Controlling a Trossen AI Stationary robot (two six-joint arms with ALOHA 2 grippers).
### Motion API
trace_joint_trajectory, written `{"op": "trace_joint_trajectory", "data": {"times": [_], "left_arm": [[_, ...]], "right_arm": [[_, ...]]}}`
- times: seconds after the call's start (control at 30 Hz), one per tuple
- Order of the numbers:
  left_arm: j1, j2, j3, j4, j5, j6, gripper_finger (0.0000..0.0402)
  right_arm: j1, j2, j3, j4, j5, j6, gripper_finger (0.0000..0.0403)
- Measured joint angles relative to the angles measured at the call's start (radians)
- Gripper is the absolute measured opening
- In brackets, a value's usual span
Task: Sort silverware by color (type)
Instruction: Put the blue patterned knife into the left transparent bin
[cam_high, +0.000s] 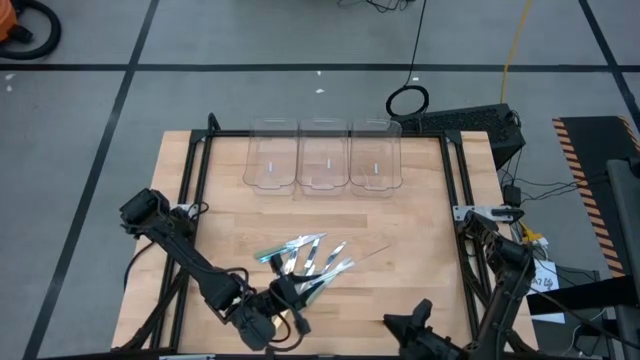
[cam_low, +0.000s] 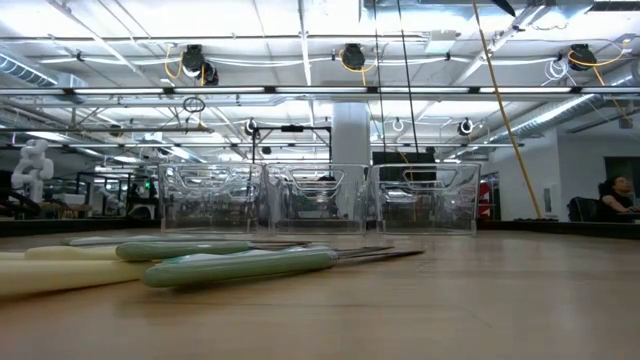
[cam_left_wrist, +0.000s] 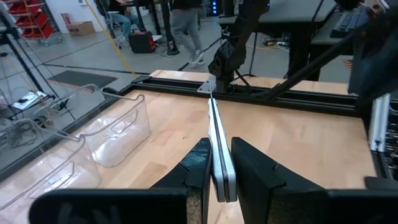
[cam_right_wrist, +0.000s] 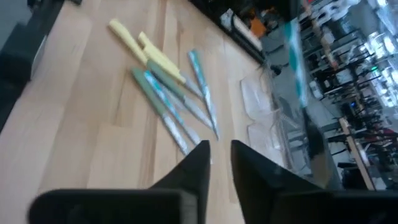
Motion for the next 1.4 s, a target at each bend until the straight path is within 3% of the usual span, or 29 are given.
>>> {"op": "trace_joint_trajectory", "data": {"times": [0.2, 0.77, 1.03, 1.4], "left_arm": [[0.017, -0.001, 0.0, 0.0, -0.001, 0.03, 0.0058], [0.07, -0.004, 0.0, -0.113, 0.0, 0.029, 0.0058], [0.105, -0.029, 0.001, -0.151, -0.001, 0.071, 0.0058], [0.189, -0.131, 0.001, -0.437, -0.033, 0.055, 0.0058]], "right_arm": [[-0.004, 0.0, 0.0, 0.001, -0.042, -0.007, 0.0003], [-0.036, -0.017, -0.026, 0.002, -0.031, -0.088, 0.0001], [-0.086, -0.232, -0.371, 0.084, -0.025, 0.026, 0.0001], [-0.121, -0.671, -0.918, 0.68, -0.099, -0.077, 0.0]]}}
